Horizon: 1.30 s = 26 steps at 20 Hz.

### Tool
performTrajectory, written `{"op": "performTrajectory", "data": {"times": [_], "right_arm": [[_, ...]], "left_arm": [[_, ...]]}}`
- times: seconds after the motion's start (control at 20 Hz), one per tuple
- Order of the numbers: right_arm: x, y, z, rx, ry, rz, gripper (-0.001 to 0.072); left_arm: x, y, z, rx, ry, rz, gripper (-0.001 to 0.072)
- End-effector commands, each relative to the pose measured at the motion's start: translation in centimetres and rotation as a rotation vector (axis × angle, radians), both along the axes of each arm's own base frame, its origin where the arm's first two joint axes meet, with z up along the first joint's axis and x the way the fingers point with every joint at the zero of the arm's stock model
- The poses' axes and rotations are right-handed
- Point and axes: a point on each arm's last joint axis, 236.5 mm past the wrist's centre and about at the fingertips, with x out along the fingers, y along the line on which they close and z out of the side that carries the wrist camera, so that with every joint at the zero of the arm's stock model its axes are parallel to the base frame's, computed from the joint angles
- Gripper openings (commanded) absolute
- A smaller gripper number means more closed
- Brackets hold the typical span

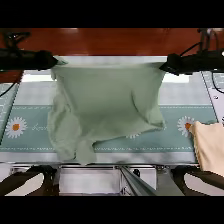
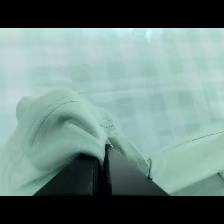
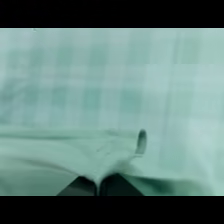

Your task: Fold the shirts.

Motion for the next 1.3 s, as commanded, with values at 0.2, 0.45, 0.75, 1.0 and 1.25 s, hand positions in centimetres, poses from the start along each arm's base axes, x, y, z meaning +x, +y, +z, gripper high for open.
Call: {"op": "performTrajectory", "data": {"times": [0.2, 0.45, 0.75, 1.0, 1.25], "right_arm": [[9.9, -3.6, -4.6, 0.27, 0.052, -0.15, 0.0617], [-2.8, -14.9, -9.4, -0.06, 0.452, 0.011, 0.0613], [-11.2, -16.9, -13.7, 0.083, 0.447, -0.244, 0.0613], [-16.2, -13.4, -15.9, 0.102, 0.501, -0.2, 0.0613], [-17.0, -12.2, -16.0, 0.134, 0.52, -0.197, 0.0613]], "left_arm": [[2.1, -0.7, -7.2, 0.021, 0.136, -0.01, 0.0704], [-7.4, 9.2, -10.6, 0.062, 0.571, 0.049, 0.0703], [-20.4, 11.2, -18.8, -0.091, 0.858, 0.251, 0.0703], [-26.1, 9.4, -22.8, -0.162, 1.021, 0.308, 0.0703], [-26.4, 7.9, -24.5, -0.204, 1.026, 0.339, 0.0703]]}}
